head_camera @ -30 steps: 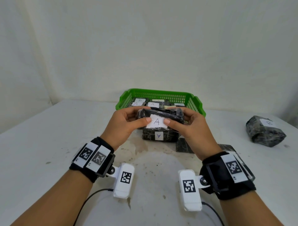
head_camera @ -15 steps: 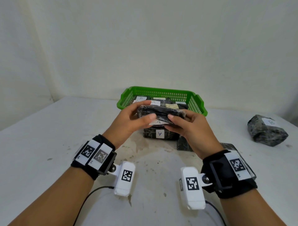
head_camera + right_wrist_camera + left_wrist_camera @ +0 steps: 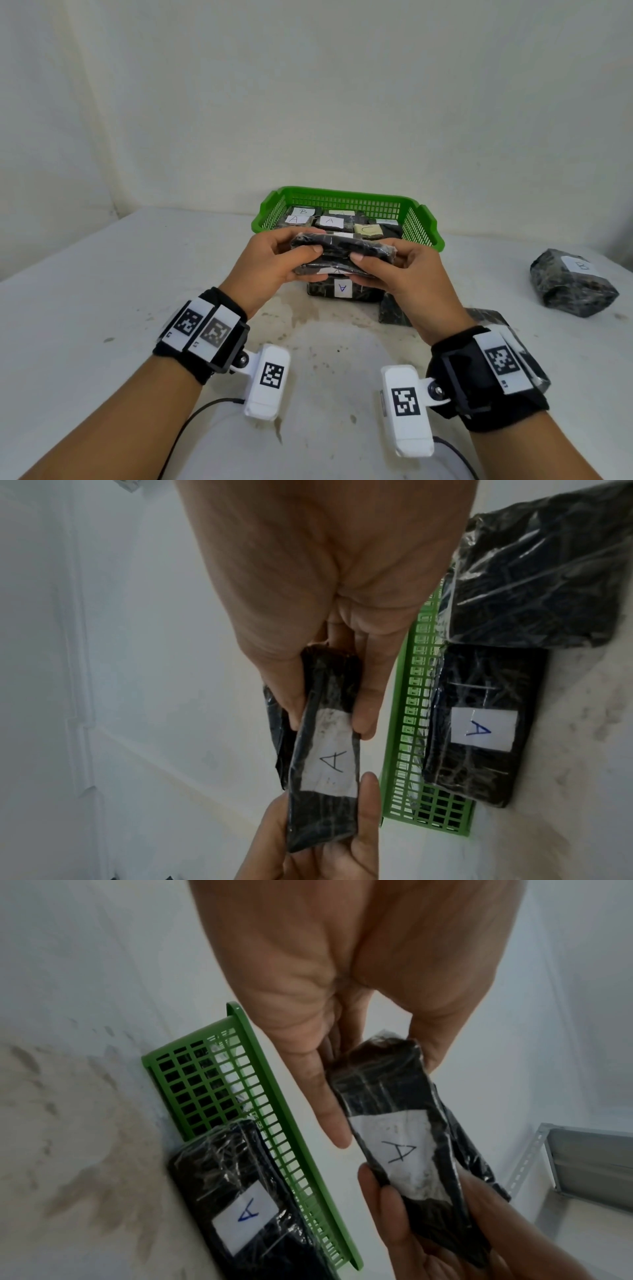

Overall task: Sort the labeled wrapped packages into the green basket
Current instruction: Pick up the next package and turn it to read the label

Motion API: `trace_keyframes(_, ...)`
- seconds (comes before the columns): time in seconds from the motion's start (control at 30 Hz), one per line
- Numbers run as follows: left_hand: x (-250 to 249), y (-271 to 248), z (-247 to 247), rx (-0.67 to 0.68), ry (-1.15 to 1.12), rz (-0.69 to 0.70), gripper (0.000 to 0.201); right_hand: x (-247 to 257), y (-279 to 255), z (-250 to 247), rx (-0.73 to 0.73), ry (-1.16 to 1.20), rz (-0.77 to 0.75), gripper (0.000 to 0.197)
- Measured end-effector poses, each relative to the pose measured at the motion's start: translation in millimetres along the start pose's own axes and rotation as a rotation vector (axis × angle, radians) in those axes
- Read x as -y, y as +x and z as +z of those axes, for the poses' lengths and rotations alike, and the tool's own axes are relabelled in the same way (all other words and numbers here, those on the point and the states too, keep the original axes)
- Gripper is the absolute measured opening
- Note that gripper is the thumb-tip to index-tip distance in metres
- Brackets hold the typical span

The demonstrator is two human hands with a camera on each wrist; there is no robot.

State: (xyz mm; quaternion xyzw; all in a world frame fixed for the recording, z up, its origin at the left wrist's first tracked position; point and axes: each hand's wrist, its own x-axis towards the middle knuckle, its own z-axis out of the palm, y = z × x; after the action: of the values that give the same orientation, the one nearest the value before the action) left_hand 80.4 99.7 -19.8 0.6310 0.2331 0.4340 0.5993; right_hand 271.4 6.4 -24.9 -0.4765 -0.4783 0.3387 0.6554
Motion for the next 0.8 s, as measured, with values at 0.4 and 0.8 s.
trace_keyframes(0.4,-3.1,0.0,-1.9,-0.006,-0.070,0.006,0.029,4.0,-0.7,0.1,0.018,0.048,-0.099,0.024)
trace_keyframes(0.8,-4.4,-1.0,-3.4,0.001,0.160,0.115,0.040,8.4,-1.2,-2.2,0.148,0.250,-0.193,0.072)
